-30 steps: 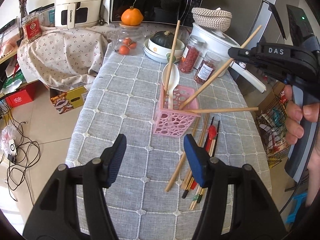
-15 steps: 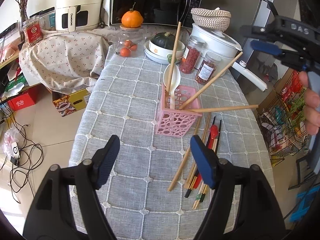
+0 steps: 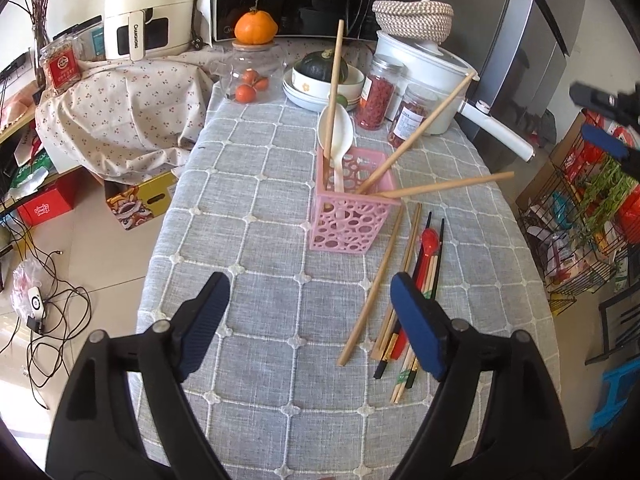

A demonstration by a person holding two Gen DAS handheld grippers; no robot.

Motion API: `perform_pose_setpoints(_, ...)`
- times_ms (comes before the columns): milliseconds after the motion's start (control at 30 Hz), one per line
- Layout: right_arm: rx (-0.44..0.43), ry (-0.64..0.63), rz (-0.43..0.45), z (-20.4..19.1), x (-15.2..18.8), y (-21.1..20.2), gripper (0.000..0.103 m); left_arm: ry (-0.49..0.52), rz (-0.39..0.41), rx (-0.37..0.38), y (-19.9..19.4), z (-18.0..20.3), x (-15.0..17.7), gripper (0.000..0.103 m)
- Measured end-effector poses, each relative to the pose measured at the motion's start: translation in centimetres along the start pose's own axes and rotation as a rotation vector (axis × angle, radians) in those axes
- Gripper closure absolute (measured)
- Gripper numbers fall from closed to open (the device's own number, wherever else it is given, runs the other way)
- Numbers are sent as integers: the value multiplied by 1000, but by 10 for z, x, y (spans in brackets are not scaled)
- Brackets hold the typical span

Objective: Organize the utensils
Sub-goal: 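Release the chopsticks into the pink holder with both tools and withdraw, then move the right tool to a black chopstick and grasp it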

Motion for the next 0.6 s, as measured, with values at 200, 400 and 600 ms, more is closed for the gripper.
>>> perform_pose_setpoints(200, 36, 8, -103, 10, 48, 31, 25, 35, -40, -12, 13, 6, 9, 20)
perform_pose_setpoints(400, 58, 4, -234, 13, 87, 77, 25, 73, -65, -32, 25, 9, 12, 20)
perform_pose_setpoints(600, 106, -5, -363, 21, 113, 114, 25, 74, -95, -58, 39, 6, 11, 20)
Point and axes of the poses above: each gripper's, at about its wrist camera, not at the fingertips, and y roughly the way its jaws point, z to its right, x to its underside, the point moved 3 cm from there along y, roughly the way its jaws point, and after that the axes turned 13 degrees about -y, right-handed, at the moved point
